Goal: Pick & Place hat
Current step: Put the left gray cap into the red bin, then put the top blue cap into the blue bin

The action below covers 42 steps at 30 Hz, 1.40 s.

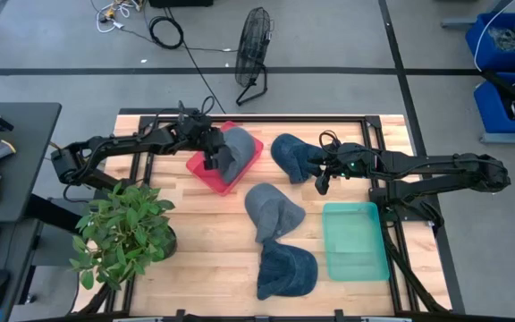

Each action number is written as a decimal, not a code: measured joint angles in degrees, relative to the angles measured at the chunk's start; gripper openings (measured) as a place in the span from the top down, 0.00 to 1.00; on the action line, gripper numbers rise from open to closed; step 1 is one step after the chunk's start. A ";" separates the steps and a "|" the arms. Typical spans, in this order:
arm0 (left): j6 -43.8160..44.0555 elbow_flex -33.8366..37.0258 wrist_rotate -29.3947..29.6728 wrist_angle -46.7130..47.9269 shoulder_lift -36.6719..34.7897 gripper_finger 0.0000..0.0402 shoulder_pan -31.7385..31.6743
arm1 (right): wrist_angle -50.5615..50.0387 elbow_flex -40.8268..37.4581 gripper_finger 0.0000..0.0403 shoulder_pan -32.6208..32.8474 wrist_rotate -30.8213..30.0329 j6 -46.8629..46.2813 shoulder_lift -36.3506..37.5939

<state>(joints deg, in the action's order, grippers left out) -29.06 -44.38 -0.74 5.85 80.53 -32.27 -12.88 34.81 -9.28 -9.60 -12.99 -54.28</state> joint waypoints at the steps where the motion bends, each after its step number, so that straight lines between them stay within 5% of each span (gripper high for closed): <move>1: 0.00 0.00 0.01 -0.03 0.00 0.83 0.00 | 0.00 0.00 0.60 -0.02 0.01 0.14 0.00; 11: 3.44 0.00 -0.01 -0.07 0.00 0.61 0.22 | 0.00 0.00 0.60 -0.02 -0.01 0.41 0.00; 27: 7.52 0.00 0.01 -4.19 -0.02 0.64 6.38 | 0.00 0.00 0.60 -0.02 -9.41 0.54 -0.02; 42: 7.39 -0.02 0.22 -8.89 -0.02 0.65 9.70 | 3.61 2.06 0.60 -3.24 -9.45 6.62 -6.15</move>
<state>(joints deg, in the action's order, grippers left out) -21.66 -44.40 -0.52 -3.05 80.51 -22.57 -9.27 36.87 -12.52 -19.05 -6.37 -60.43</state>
